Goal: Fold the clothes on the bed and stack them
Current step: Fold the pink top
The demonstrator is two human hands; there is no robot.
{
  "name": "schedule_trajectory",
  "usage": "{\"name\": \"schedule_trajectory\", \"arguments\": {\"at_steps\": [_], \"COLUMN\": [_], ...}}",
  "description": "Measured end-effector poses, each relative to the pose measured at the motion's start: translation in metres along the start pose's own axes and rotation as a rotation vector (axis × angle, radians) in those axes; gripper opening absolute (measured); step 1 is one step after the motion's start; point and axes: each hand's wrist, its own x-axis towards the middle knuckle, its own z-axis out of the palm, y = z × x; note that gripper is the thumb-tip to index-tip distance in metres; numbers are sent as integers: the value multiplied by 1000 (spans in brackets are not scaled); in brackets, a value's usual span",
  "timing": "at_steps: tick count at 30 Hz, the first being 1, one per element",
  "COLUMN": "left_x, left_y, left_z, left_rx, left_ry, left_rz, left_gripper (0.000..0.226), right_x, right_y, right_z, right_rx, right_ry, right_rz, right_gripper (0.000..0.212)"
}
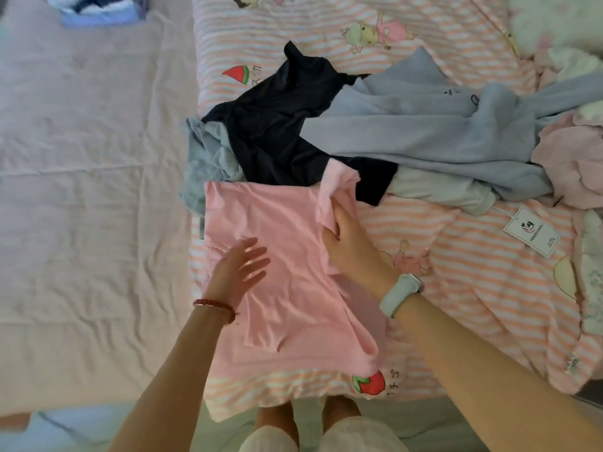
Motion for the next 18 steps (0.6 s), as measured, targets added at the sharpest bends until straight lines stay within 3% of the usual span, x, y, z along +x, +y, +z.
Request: {"name": "schedule_trajectory", "arguments": {"at_steps": [3,5,8,11,15,18], "left_x": [1,4,9,15,28,36], "left_y": [7,0,-10,-14,-14,-6], "left_z": [-55,-78,-92,-89,-81,-78], "left_rx": [-194,-191,-173,16,173,234], "left_ry": [48,79,-2,-10,175,217], "left_rz": [-106,-197,-229,-159,-138,-148], "left_gripper": [40,45,39,28,37,32], "right_x": [14,22,19,-11,-43,-43], "right_y": [-37,-39,-14,18,43,45], "right_z": [73,110,129,128,132,136], "right_rx": [273,244,-44,-155,-639,-757], "right_ry": [-263,-355,-183,-89,-78,-84], "right_rz": [57,119,145,184,151,260], "right_gripper": [51,51,37,32,56,62]}}
